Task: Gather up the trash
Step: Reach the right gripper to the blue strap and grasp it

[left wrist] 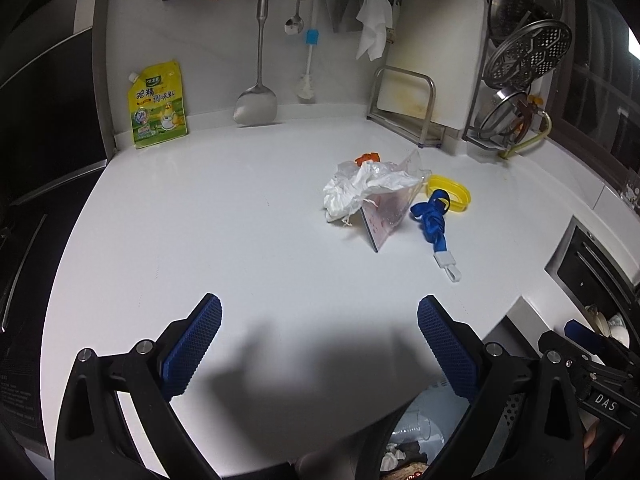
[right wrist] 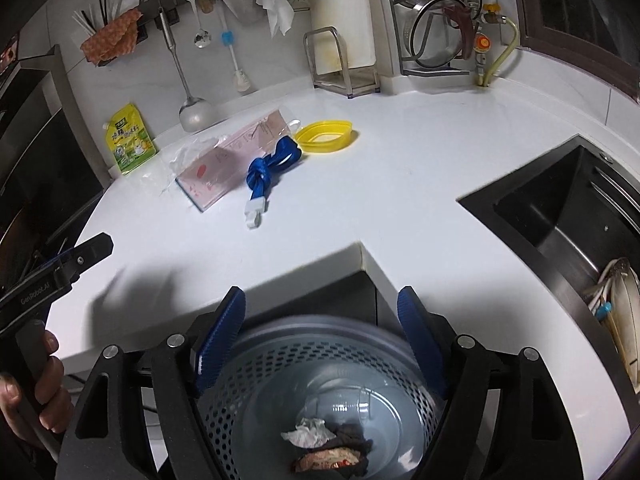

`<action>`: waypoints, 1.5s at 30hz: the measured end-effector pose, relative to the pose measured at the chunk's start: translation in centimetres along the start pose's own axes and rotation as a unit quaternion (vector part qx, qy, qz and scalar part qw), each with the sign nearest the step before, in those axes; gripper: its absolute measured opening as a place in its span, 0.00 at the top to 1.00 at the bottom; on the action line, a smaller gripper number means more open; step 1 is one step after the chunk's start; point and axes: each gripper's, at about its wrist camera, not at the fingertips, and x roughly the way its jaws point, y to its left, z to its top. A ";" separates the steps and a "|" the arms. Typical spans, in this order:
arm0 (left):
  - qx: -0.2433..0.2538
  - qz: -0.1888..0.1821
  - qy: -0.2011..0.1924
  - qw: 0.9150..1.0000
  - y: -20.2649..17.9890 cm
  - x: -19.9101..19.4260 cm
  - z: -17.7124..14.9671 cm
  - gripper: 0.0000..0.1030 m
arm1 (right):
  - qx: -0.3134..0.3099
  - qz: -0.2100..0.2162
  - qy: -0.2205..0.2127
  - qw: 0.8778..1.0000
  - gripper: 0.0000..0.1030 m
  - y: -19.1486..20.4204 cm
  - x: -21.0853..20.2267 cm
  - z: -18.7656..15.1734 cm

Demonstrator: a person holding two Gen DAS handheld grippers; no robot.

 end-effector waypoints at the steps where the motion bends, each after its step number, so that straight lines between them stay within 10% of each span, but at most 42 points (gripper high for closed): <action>1: 0.000 0.002 -0.001 1.000 0.1 0.3 0.2 0.06 | 0.000 -0.001 0.001 1.000 0.27 0.0 0.3 0.3; 45: -0.033 0.006 -0.001 0.999 1.9 6.0 5.6 0.06 | -0.057 -0.016 0.038 0.998 0.29 6.3 14.3 10.6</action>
